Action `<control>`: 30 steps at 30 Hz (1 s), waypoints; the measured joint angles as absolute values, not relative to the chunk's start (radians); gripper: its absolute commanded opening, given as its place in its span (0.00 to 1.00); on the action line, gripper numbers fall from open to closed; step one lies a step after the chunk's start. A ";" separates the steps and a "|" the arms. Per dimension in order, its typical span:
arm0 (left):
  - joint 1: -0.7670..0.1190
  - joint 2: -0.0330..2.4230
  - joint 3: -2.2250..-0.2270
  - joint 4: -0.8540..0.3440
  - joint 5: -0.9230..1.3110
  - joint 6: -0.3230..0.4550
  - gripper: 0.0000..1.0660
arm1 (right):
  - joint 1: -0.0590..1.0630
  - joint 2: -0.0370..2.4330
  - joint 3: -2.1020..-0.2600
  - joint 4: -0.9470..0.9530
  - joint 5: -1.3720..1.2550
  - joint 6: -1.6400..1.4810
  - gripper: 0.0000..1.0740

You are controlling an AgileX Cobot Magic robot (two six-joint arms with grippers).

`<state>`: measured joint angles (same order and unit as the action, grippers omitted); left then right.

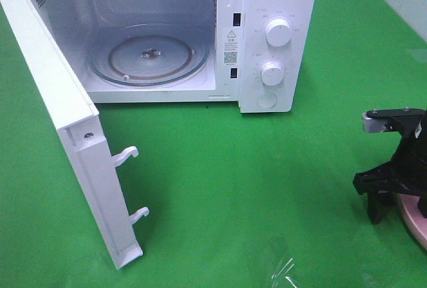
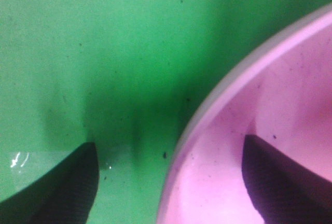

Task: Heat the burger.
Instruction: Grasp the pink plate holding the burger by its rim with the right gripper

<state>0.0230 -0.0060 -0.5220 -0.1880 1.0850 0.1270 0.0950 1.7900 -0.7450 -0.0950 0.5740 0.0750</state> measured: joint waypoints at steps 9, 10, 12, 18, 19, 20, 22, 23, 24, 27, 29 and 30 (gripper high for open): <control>0.023 -0.006 -0.522 -0.188 1.085 0.127 0.92 | 0.095 1.790 -0.745 -0.115 0.570 0.084 0.23; 0.023 -0.006 -0.522 -0.188 1.085 0.127 0.92 | 0.095 1.790 -0.745 -0.122 0.570 0.086 0.15; 0.023 -0.006 -0.522 -0.188 1.085 0.127 0.92 | 0.095 1.790 -0.746 -0.122 0.573 0.093 0.11; 0.023 -0.006 -0.522 -0.188 1.085 0.127 0.92 | 0.095 1.787 -0.746 -0.131 0.598 0.129 0.00; 0.023 -0.006 -0.522 -0.188 1.085 0.127 0.92 | 0.095 1.786 -0.746 -0.137 0.600 0.141 0.00; 0.023 -0.006 -0.522 -0.188 1.085 0.127 0.92 | 0.095 1.786 -0.746 -0.137 0.600 0.141 0.00; 0.023 -0.006 -0.522 -0.188 1.085 0.127 0.92 | 0.096 1.786 -0.746 -0.145 0.602 0.162 0.00; 0.023 -0.006 -0.522 -0.188 1.085 0.127 0.92 | 0.097 1.786 -0.747 -0.150 0.604 0.171 0.00; 0.023 -0.006 -0.522 -0.188 1.085 0.127 0.92 | 0.097 1.786 -0.747 -0.150 0.604 0.171 0.00; 0.023 -0.006 -0.522 -0.188 1.085 0.127 0.92 | 0.129 1.786 -0.750 -0.192 0.617 0.213 0.00; 0.023 -0.006 -0.522 -0.188 1.085 0.127 0.92 | 0.145 1.786 -0.750 -0.213 0.623 0.230 0.00; 0.023 -0.006 -0.522 -0.188 1.085 0.127 0.92 | 0.165 1.788 -0.750 -0.241 0.628 0.251 0.00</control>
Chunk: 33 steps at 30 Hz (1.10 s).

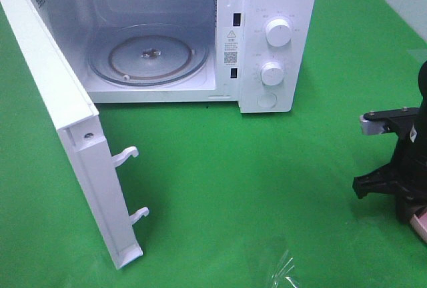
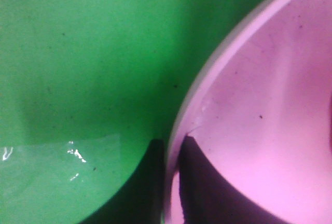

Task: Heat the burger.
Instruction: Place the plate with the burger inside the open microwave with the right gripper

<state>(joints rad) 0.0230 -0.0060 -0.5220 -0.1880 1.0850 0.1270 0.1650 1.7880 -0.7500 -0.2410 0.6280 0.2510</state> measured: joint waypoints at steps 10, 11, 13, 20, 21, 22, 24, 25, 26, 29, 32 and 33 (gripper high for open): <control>0.023 -0.006 -0.522 -0.188 1.085 0.127 0.92 | 0.243 1.753 -0.744 -0.382 0.669 0.403 0.00; 0.023 -0.006 -0.522 -0.188 1.085 0.127 0.92 | 0.257 1.734 -0.741 -0.409 0.683 0.424 0.00; 0.023 -0.006 -0.522 -0.188 1.085 0.127 0.92 | 0.260 1.728 -0.741 -0.417 0.684 0.428 0.00; 0.023 -0.006 -0.522 -0.188 1.085 0.127 0.92 | 0.306 1.695 -0.741 -0.491 0.717 0.492 0.00; 0.023 -0.006 -0.522 -0.188 1.085 0.127 0.92 | 0.306 1.695 -0.741 -0.491 0.717 0.492 0.00; 0.023 -0.006 -0.522 -0.188 1.085 0.127 0.92 | 0.321 1.695 -0.741 -0.506 0.741 0.502 0.00; 0.023 -0.006 -0.522 -0.188 1.085 0.127 0.92 | 0.329 1.695 -0.741 -0.510 0.753 0.504 0.00; 0.023 -0.006 -0.522 -0.188 1.085 0.127 0.92 | 0.347 1.695 -0.741 -0.515 0.768 0.512 0.00; 0.023 -0.006 -0.522 -0.188 1.085 0.127 0.92 | 0.347 1.695 -0.741 -0.515 0.768 0.512 0.00; 0.023 -0.006 -0.522 -0.188 1.085 0.127 0.92 | 0.378 1.691 -0.740 -0.527 0.790 0.528 0.00; 0.023 -0.006 -0.522 -0.188 1.085 0.127 0.92 | 0.397 1.676 -0.731 -0.539 0.792 0.542 0.00; 0.023 -0.006 -0.522 -0.188 1.085 0.127 0.92 | 0.417 1.654 -0.718 -0.558 0.799 0.555 0.00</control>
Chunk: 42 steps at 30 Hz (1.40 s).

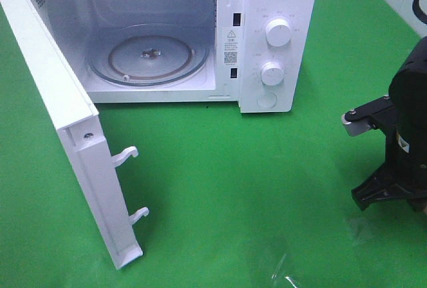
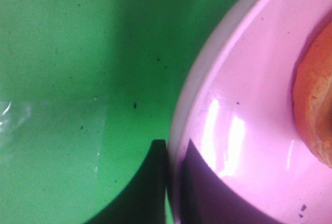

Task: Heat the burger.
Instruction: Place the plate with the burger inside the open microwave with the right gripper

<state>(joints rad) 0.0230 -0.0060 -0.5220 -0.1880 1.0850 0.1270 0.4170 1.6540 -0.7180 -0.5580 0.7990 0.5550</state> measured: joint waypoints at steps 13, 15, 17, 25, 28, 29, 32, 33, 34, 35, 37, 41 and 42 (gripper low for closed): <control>0.023 -0.006 -0.522 -0.188 1.085 0.127 0.92 | 0.516 1.516 -0.614 -0.574 0.866 0.582 0.00; 0.023 -0.006 -0.522 -0.188 1.085 0.127 0.92 | 0.538 1.475 -0.592 -0.575 0.886 0.583 0.00; 0.023 -0.006 -0.522 -0.188 1.085 0.127 0.92 | 0.552 1.454 -0.588 -0.575 0.903 0.594 0.00; 0.023 -0.006 -0.522 -0.188 1.085 0.127 0.92 | 0.622 1.389 -0.586 -0.585 0.972 0.599 0.00; 0.023 -0.006 -0.522 -0.188 1.085 0.127 0.92 | 0.667 1.360 -0.586 -0.584 0.993 0.599 0.00; 0.023 -0.006 -0.522 -0.188 1.085 0.127 0.92 | 0.667 1.360 -0.586 -0.584 0.993 0.599 0.00; 0.023 -0.006 -0.522 -0.188 1.085 0.127 0.92 | 0.702 1.341 -0.586 -0.584 1.012 0.599 0.00; 0.023 -0.006 -0.522 -0.188 1.085 0.127 0.92 | 0.702 1.341 -0.586 -0.584 1.012 0.599 0.00; 0.023 -0.006 -0.522 -0.188 1.085 0.127 0.92 | 0.729 1.332 -0.585 -0.584 1.019 0.599 0.00; 0.023 -0.006 -0.522 -0.188 1.085 0.127 0.92 | 0.755 1.326 -0.584 -0.584 1.023 0.599 0.00; 0.023 -0.006 -0.522 -0.188 1.085 0.127 0.92 | 0.783 1.324 -0.584 -0.584 1.029 0.599 0.00; 0.023 -0.006 -0.522 -0.188 1.085 0.127 0.92 | 0.824 1.324 -0.584 -0.584 1.041 0.599 0.00; 0.023 -0.006 -0.522 -0.188 1.085 0.127 0.92 | 0.824 1.324 -0.584 -0.584 1.041 0.599 0.00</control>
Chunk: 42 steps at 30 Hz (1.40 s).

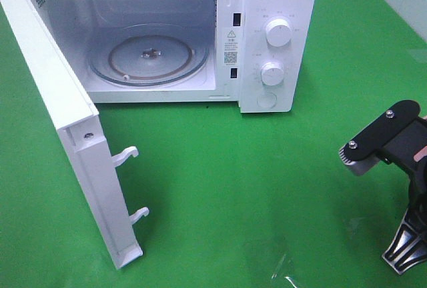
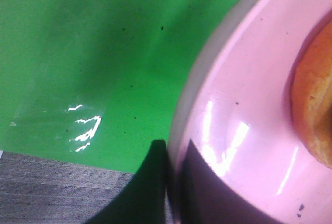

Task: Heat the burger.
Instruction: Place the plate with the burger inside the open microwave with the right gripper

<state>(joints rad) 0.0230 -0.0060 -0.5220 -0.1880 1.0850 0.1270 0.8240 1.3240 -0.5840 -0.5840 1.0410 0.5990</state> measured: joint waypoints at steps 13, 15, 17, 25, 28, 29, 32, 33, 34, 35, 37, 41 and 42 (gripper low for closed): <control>0.023 -0.006 -0.522 -0.188 1.085 0.127 0.92 | 1.036 1.324 -0.584 -0.584 1.053 0.599 0.01; 0.023 -0.006 -0.522 -0.188 1.085 0.127 0.92 | 1.074 1.324 -0.584 -0.585 1.053 0.599 0.01; 0.023 -0.006 -0.522 -0.188 1.085 0.127 0.92 | 1.106 1.324 -0.584 -0.585 1.053 0.599 0.02; 0.023 -0.006 -0.522 -0.188 1.085 0.127 0.92 | 1.179 1.324 -0.584 -0.609 1.053 0.577 0.02; 0.023 -0.006 -0.522 -0.188 1.085 0.127 0.92 | 1.188 1.324 -0.584 -0.623 1.049 0.542 0.02; 0.023 -0.006 -0.522 -0.188 1.085 0.127 0.92 | 1.188 1.324 -0.584 -0.623 1.049 0.542 0.02; 0.023 -0.006 -0.522 -0.188 1.085 0.127 0.92 | 1.188 1.324 -0.584 -0.645 1.027 0.518 0.02; 0.023 -0.006 -0.522 -0.188 1.085 0.127 0.92 | 1.188 1.324 -0.584 -0.654 1.013 0.510 0.02; 0.023 -0.006 -0.522 -0.188 1.085 0.127 0.92 | 1.188 1.324 -0.584 -0.654 1.013 0.510 0.02; 0.023 -0.006 -0.522 -0.188 1.085 0.127 0.92 | 1.188 1.324 -0.584 -0.666 0.999 0.494 0.02; 0.023 -0.006 -0.522 -0.188 1.085 0.127 0.92 | 1.188 1.324 -0.584 -0.674 0.989 0.485 0.02; 0.023 -0.006 -0.522 -0.188 1.085 0.127 0.92 | 1.188 1.324 -0.580 -0.689 0.943 0.406 0.02; 0.023 -0.006 -0.522 -0.188 1.085 0.127 0.92 | 1.188 1.324 -0.580 -0.689 0.943 0.406 0.02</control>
<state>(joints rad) 0.0230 -0.0060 -0.5220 -0.1880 1.0850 0.1270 1.1880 1.3240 -0.5800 -0.6890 0.9430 0.4060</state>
